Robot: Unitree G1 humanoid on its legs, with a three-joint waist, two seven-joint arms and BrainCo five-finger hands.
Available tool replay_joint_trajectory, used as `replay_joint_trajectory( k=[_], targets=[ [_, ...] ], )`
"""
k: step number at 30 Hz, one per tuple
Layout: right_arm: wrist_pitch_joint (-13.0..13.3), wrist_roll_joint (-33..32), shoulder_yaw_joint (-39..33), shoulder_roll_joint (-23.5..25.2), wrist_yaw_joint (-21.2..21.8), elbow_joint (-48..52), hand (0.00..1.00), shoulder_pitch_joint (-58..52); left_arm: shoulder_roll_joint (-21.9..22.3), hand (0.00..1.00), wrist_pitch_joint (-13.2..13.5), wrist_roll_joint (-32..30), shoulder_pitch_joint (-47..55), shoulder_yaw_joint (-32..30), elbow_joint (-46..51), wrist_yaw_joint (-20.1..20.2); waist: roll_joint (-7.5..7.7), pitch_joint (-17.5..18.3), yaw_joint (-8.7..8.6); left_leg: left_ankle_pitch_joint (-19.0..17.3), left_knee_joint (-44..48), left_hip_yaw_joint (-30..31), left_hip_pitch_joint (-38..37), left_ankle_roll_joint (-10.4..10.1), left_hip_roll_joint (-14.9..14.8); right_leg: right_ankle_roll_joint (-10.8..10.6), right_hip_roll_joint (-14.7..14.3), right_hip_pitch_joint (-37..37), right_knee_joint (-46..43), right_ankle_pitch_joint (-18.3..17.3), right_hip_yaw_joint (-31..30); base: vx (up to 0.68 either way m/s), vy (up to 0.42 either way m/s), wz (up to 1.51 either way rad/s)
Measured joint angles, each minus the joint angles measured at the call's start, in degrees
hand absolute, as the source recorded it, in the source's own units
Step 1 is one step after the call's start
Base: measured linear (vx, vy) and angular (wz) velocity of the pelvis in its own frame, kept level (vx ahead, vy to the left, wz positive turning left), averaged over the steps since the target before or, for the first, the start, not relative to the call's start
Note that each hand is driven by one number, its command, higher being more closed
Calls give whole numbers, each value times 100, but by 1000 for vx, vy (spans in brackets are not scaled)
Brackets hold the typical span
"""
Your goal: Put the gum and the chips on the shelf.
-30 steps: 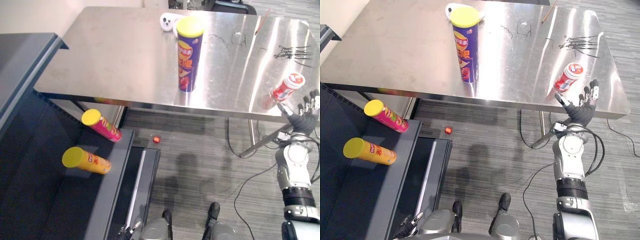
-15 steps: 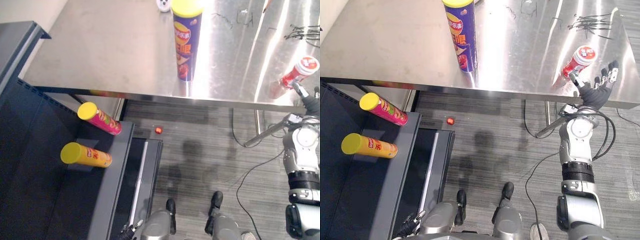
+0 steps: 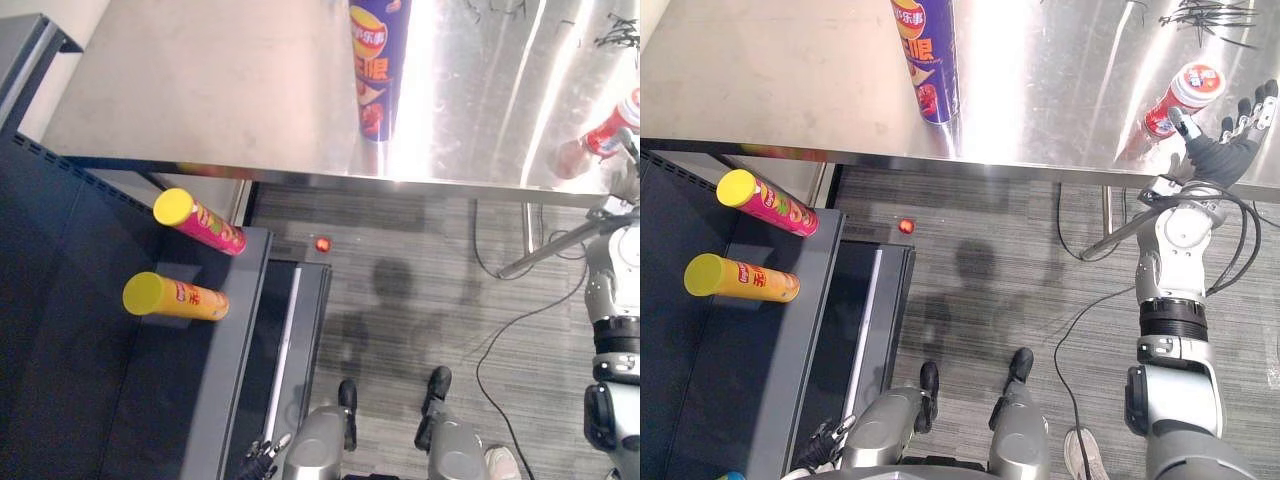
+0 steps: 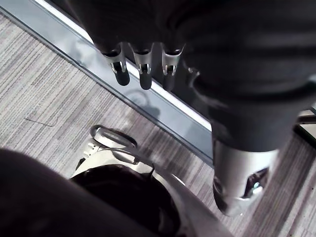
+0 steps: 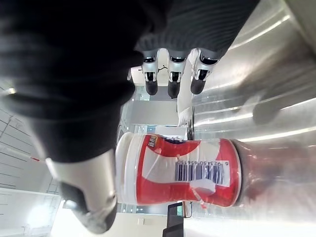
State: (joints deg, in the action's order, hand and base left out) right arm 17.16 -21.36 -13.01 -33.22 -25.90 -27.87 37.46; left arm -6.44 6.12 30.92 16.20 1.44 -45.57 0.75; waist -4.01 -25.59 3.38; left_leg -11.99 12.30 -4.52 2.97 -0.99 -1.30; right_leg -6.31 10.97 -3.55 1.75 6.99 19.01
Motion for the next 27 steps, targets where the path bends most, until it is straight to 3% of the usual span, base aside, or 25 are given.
replay_joint_trajectory(
  k=[27],
  targets=[
    [-71, -11, 340, -477, -101, -563, 0, 936, -33, 0, 30, 42, -30, 174, 37, 56, -90, -180, 36, 160, 87, 61, 302, 10, 24, 38, 100, -343, -291, -25, 9, -29, -11, 1]
  ],
)
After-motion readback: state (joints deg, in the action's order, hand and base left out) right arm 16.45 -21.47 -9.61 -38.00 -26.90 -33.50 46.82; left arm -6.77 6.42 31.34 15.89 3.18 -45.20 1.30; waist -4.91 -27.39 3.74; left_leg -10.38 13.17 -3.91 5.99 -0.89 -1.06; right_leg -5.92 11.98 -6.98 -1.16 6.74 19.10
